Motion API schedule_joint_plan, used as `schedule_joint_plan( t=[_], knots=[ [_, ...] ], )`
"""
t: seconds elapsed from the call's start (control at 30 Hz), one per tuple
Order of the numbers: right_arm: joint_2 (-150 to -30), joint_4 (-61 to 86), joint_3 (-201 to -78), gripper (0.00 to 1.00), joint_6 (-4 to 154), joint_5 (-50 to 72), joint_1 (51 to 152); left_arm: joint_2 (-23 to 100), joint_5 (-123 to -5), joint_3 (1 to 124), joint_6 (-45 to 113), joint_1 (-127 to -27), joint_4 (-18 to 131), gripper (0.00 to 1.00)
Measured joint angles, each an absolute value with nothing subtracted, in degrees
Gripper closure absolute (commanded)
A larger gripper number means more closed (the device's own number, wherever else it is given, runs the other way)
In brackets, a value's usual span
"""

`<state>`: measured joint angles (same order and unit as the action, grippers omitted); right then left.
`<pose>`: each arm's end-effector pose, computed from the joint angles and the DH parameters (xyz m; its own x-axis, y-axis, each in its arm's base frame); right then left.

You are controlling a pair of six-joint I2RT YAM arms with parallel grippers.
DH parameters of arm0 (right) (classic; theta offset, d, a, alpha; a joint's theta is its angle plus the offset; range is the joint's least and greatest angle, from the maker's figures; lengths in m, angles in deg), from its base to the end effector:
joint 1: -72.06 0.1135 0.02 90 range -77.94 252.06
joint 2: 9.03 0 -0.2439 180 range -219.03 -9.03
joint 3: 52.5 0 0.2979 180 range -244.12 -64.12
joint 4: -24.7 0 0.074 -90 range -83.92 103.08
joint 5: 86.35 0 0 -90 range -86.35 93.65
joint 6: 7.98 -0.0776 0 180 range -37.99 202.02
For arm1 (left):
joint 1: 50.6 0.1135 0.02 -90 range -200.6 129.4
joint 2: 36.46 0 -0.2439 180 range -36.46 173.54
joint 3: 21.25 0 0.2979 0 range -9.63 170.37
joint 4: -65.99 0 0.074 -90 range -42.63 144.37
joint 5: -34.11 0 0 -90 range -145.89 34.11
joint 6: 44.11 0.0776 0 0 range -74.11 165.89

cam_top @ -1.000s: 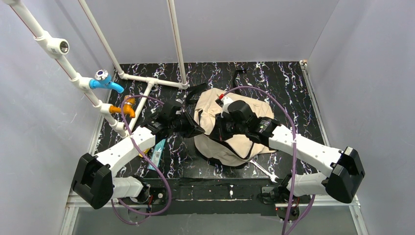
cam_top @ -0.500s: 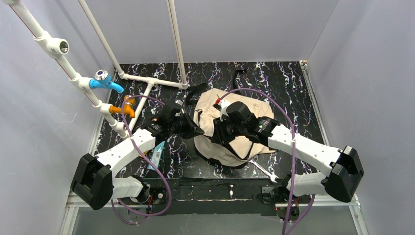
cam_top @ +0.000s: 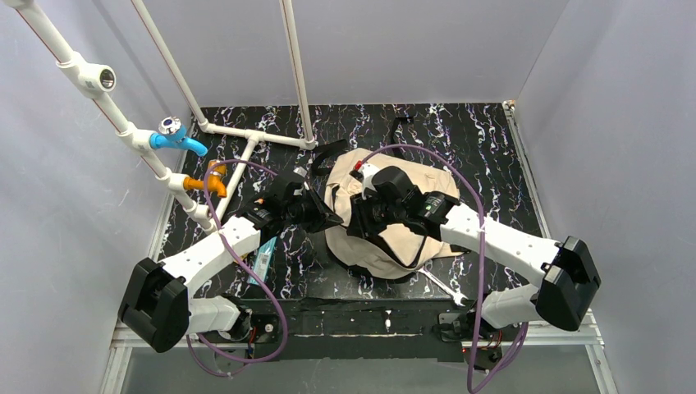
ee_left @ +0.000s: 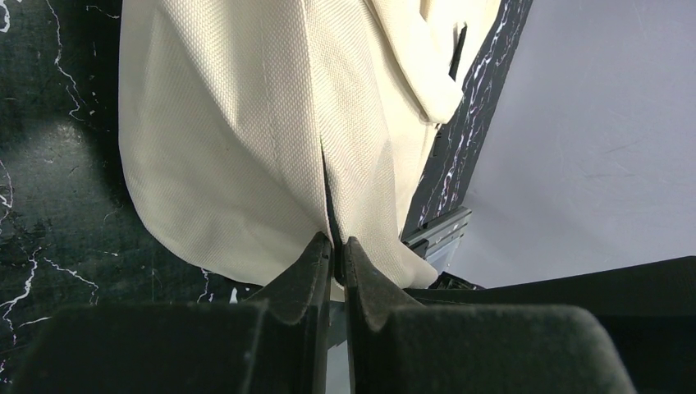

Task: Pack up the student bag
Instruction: Zip the student bag at the center of the board.

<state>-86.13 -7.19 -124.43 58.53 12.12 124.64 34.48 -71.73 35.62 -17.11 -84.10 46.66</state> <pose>0.2234 0.3108 0.2335 -0.6774 -0.2366 -0.6965 -0.6400 0.6564 0.3995 0.2830 -0.2127 0.1898 -0.8508 -0.4648 -0.2451 -0.0817 0.5778 -0.8121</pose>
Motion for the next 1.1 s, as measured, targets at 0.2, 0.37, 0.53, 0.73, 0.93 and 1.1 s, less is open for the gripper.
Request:
schedule_joint_plan(
  t=[0.2,0.37,0.53,0.73,0.93,1.1],
  knots=[
    [-87.42,-6.58,-125.31,0.94,58.49,9.96,124.68,34.2,-71.75,35.08,-17.16,-84.1,47.08,1.0],
    [-87.42,-7.17,-125.48,0.99,58.31,8.65,124.71,34.2,-71.57,35.08,-17.2,-84.1,46.97,1.0],
    [-86.41,-8.0,-124.83,0.99,53.98,8.47,124.71,34.2,-70.26,35.32,-17.2,-84.12,45.61,1.0],
    [-75.68,-15.01,-119.28,0.99,42.22,1.02,124.75,33.52,-67.05,36.06,-16.68,-84.21,42.84,1.0],
    [-58.94,-27.54,-112.02,0.99,30.62,-10.3,124.86,30.92,-62.22,36.06,-15.21,-83.86,40.15,1.0],
    [-56.38,-28.04,-112.0,0.99,32.96,-12.18,124.92,30.46,-62.46,37.18,-11.19,-83.6,37.98,0.84]
  ],
)
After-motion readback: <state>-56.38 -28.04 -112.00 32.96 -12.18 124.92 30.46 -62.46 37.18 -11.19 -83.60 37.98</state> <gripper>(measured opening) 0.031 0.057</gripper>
